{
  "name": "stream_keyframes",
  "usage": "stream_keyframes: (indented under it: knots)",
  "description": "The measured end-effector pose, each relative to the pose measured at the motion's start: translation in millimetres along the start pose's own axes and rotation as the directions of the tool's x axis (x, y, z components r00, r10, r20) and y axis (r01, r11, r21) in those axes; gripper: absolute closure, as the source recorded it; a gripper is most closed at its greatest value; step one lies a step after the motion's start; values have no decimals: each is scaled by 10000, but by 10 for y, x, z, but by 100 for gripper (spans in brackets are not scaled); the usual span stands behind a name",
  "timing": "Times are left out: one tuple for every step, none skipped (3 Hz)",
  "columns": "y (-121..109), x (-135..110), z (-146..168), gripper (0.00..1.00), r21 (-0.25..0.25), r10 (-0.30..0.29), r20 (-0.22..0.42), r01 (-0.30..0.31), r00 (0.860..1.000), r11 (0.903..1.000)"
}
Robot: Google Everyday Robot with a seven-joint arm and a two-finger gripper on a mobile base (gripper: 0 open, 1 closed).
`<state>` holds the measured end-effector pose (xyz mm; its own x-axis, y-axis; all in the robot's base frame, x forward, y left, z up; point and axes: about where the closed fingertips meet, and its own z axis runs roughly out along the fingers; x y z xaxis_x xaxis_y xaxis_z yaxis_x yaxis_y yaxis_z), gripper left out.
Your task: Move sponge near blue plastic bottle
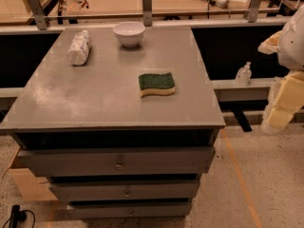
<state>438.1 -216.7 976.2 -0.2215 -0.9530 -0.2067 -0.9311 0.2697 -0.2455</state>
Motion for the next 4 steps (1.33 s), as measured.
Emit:
stream_keyframes:
  knots:
    - [0, 0, 0, 0, 0, 0, 0, 0, 10000, 10000]
    - [-25, -43, 10, 0, 52, -20, 382, 18, 9993, 10000]
    - [-137, -222, 129, 0, 70, -415, 1512, 409, 9876, 9991]
    - [-325, -506, 349, 0, -81, -585, 3214, 646, 9451, 9979]
